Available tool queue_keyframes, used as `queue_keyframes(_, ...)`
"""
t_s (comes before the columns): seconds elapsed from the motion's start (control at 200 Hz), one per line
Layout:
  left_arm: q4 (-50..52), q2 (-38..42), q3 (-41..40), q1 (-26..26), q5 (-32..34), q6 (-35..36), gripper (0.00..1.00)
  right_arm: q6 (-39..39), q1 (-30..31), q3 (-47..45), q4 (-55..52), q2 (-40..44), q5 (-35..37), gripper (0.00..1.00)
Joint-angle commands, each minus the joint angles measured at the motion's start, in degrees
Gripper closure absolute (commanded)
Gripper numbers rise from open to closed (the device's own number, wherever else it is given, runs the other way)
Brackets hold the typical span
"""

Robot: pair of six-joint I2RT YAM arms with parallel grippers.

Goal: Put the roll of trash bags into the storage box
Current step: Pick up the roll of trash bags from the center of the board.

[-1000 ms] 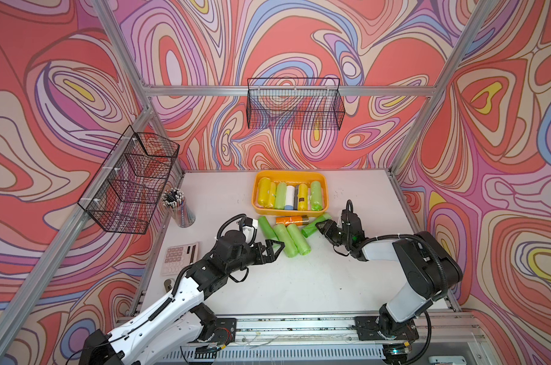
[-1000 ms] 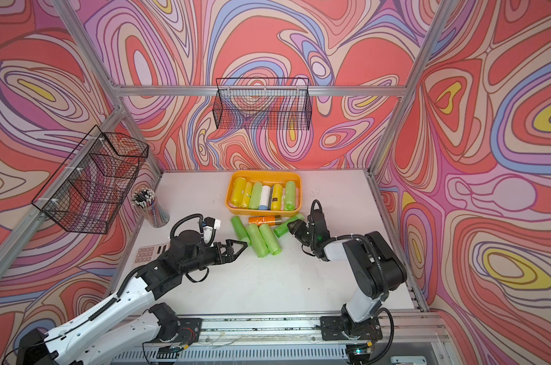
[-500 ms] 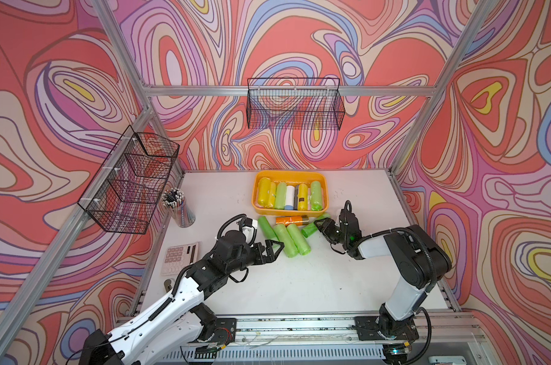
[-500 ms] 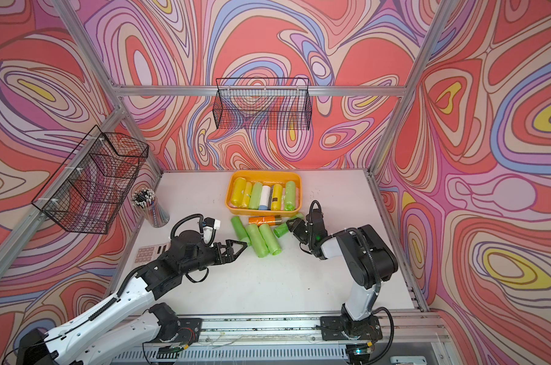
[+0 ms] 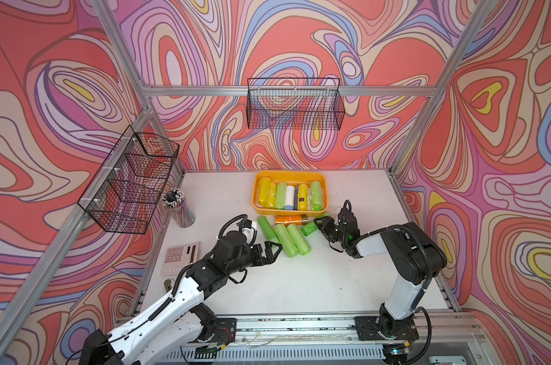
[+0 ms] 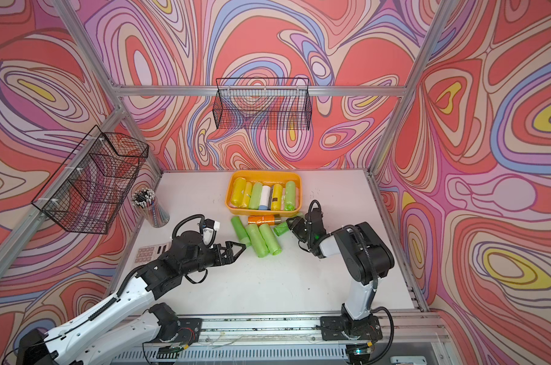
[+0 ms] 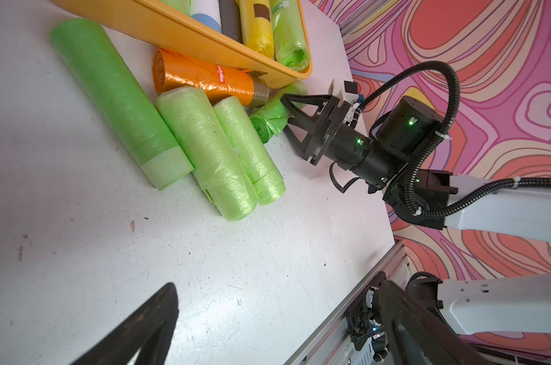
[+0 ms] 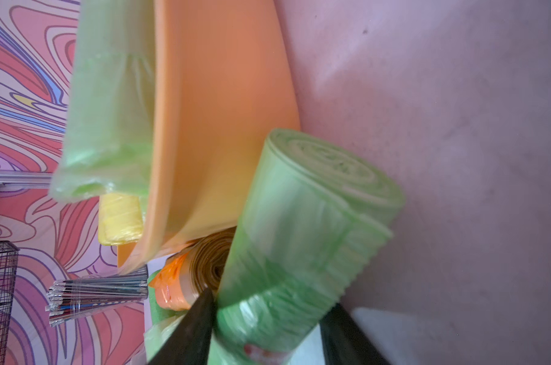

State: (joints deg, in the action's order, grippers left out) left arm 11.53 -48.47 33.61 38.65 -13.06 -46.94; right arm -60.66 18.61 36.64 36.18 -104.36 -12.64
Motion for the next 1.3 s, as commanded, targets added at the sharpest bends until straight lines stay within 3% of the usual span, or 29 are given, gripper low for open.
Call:
queue_keyframes(0.0, 2.63, 0.82, 1.57, 0.19, 1.62, 0.8, 0.0, -0.19, -0.07, -1.21, -5.95, -1.36, 2.59, 0.48)
queue_keyframes(0.386, 6.33, 0.63, 3.08, 0.19, 2.05, 1.27, 0.0, 1.47, -0.07, 0.46, -10.72, -1.12, 2.29, 0.53)
queue_keyframes(0.511, 8.19, 2.11, 3.22, 0.19, 3.15, 1.5, 0.0, 1.01, -0.07, -0.26, -11.05, -0.42, 1.75, 0.64)
queue_keyframes(0.646, 8.81, 3.37, 3.03, 0.19, 4.57, 1.5, 0.0, 2.82, -0.07, 0.39, -15.21, 0.74, 2.81, 0.62)
queue_keyframes(0.881, 9.22, 2.26, 3.31, 0.19, 4.56, 1.85, 0.0, 3.68, -0.07, -2.92, -17.03, 3.11, 3.16, 0.67)
queue_keyframes(1.292, 6.59, 0.28, 2.73, 0.19, 2.65, 1.86, 0.0, 7.64, -0.11, -5.77, -27.27, 15.41, 9.85, 0.67)
